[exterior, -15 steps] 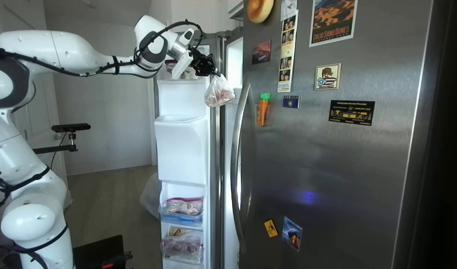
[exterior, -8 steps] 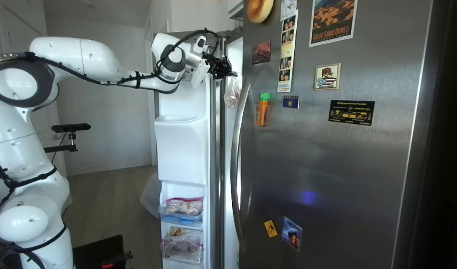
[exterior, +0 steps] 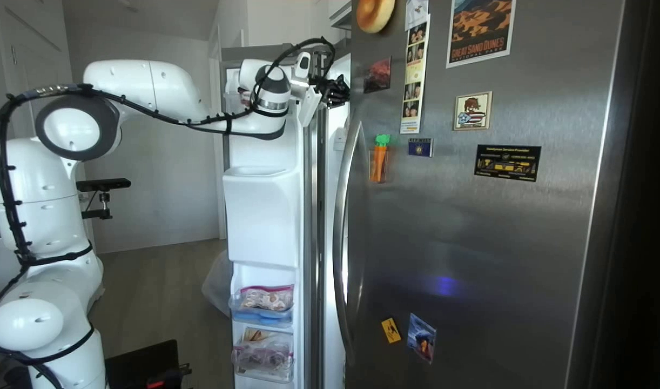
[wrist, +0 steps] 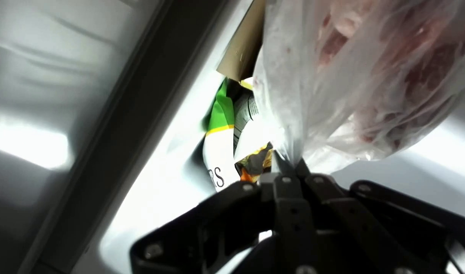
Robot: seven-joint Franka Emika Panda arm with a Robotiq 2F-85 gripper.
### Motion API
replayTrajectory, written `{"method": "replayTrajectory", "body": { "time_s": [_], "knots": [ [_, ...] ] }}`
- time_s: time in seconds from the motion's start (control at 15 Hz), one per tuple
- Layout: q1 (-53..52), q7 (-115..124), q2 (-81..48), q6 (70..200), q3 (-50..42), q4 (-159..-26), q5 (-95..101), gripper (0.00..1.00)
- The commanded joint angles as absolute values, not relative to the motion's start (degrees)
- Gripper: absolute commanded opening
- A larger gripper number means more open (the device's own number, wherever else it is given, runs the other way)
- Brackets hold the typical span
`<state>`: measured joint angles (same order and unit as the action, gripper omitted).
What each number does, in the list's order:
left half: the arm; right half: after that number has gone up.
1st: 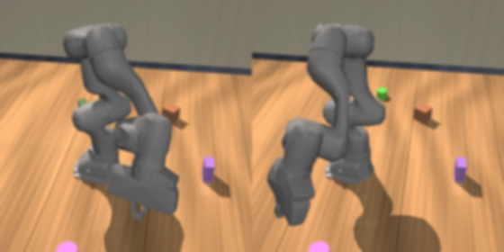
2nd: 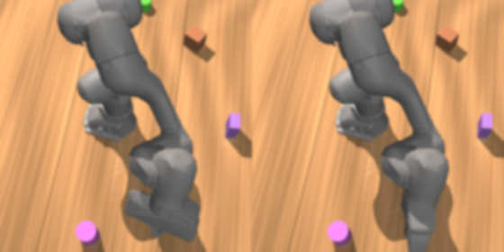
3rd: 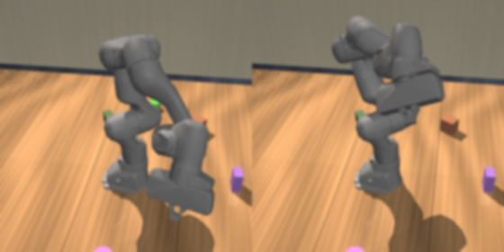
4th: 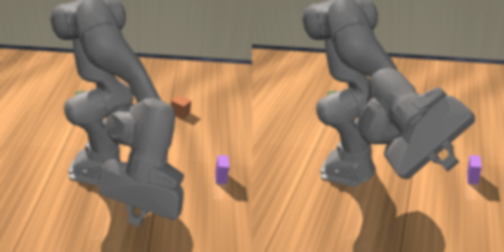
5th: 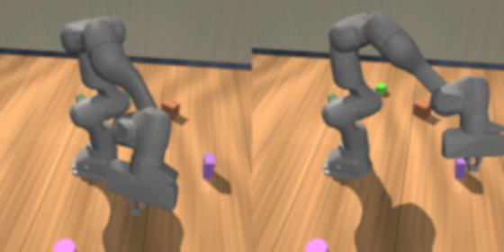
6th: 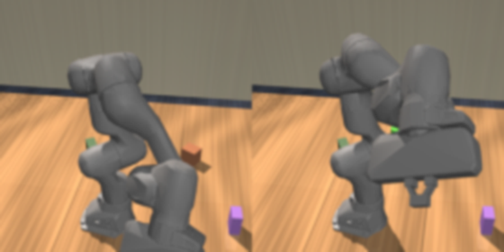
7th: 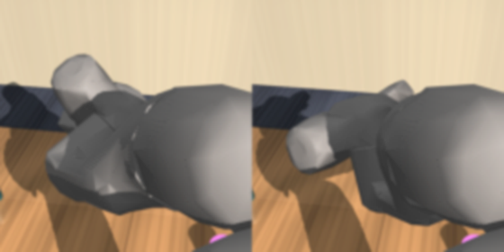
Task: Take the plastic from the side and put it in the fridge
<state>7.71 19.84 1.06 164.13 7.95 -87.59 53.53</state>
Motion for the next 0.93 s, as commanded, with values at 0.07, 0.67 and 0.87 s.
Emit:
{"method": "replayTrajectory", "body": {
  "time_s": [0.07, 0.67, 0.87],
  "knots": [
    [6.58, 27.2, -9.33, 163.67, 8.24, -72.91, 62.79, 0.0],
    [1.3, 37.47, -27.42, 161.96, 3.5, -49.87, 76.79, 0.0],
    [-0.16, 42.47, -32.48, 161.54, 1.17, -42.57, 81.52, 0.0]
  ]
}}
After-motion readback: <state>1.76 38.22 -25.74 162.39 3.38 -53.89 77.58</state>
